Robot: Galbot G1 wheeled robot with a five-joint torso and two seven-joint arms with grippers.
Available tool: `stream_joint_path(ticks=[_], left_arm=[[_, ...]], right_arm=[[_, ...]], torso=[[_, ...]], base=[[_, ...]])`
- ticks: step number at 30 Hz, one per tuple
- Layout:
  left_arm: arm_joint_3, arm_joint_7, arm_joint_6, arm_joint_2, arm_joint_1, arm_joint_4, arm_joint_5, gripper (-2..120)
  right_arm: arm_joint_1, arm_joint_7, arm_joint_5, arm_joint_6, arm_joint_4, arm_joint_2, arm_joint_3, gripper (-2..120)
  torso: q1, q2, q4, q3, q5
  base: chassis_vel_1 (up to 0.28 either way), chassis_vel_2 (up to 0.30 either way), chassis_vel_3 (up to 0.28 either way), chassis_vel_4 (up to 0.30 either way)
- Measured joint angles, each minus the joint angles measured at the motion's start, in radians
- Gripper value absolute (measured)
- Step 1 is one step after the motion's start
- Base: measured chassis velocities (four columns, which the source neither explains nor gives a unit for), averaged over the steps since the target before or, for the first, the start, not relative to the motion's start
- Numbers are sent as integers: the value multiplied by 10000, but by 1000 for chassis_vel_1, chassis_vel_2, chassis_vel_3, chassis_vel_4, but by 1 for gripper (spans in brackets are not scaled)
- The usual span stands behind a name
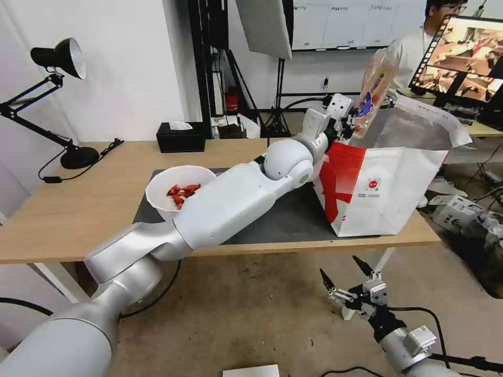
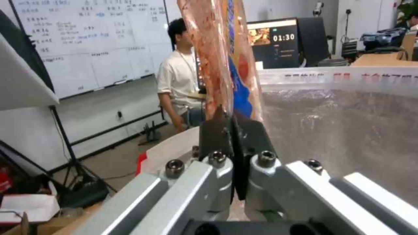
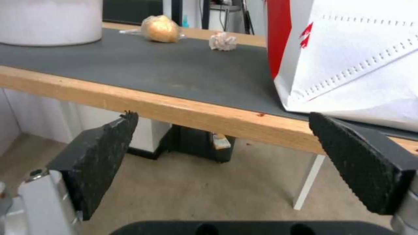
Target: Pick up the trash from the table and place it into the takeout bag.
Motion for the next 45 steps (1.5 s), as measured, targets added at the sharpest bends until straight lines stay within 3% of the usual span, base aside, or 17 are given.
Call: stream_joint_path(ticks=[4,5,8,10,16,19,27,29,30,33,34,37,38,41,42,44,45], left_arm=[[23,0,-12,92,14,-200,-116,9],[29,-2,-18,121,26,-299,-210,16],[34,-4,-20,134,33,-377,-275,19],[35,-19,-24,154,35,-484,-378,32],[-4,-296,-50,359,-1,-948,-867,52],[-122,-719,-139,1186,174,-1946,-1237,67],[-841,-1117,-144,2619,1325,-3517,-1526,92],[-1410,-1169,-122,3410,2164,-4370,-1452,99],[-1410,-1169,-122,3410,2164,-4370,-1452,99],[-2355,-999,-94,4551,3473,-5409,-756,100],[-2355,-999,-94,4551,3473,-5409,-756,100],[-3480,-665,-92,5472,5010,-6229,-269,100],[-3480,-665,-92,5472,5010,-6229,-269,100],[-4850,-494,-82,5960,6682,-6864,114,100],[-4850,-494,-82,5960,6682,-6864,114,100],[-5854,-456,-75,6177,8043,-7280,505,100],[-5854,-456,-75,6177,8043,-7280,505,100]], right_arm=[[-21,21,-20,-1,0,3,-4,100],[-27,24,-22,-6,0,3,-6,100],[-28,35,-23,-11,0,12,-13,100],[-28,56,-23,-21,2,29,-32,100],[-12,86,-19,-58,75,33,-62,100],[0,115,2,-90,224,-5,-58,100],[23,128,4,-71,293,-16,1,100],[90,125,11,29,281,-38,35,100],[90,125,11,29,281,-38,35,100],[190,149,18,79,274,-44,2,100],[190,149,18,79,274,-44,2,100],[270,269,25,87,325,-47,-111,100],[270,269,25,87,325,-47,-111,100],[350,338,82,199,348,-72,-177,100],[350,338,82,199,348,-72,-177,100],[397,338,275,364,348,-89,-231,100],[397,338,275,364,348,-89,-231,100]], torso=[[-1,0,0,0,0],[-1,0,0,0,0],[0,0,1,0,-1],[0,0,0,0,0],[0,0,-1,0,0],[-1,0,-1,-1,-1],[-1,0,0,0,-4],[-1,0,1,-1,-6],[-1,0,1,-1,-6],[-1,0,1,0,-5],[-1,0,1,0,-5],[-2,1,4,-2,-5],[-2,1,4,-2,-5],[-2,1,-1,-2,-3],[-2,1,-1,-2,-3],[-1,1,0,-2,-4],[-1,1,0,-2,-4]], base=[[0,0,0,0],[0,0,0,0],[0,0,0,0],[0,0,0,0],[0,0,0,0],[0,0,0,0],[0,0,0,0],[0,0,0,0],[0,0,0,0],[0,0,0,0],[0,0,0,0],[0,0,0,0],[0,0,0,0],[0,0,0,0],[0,0,0,0],[0,0,0,0],[0,0,0,0]])
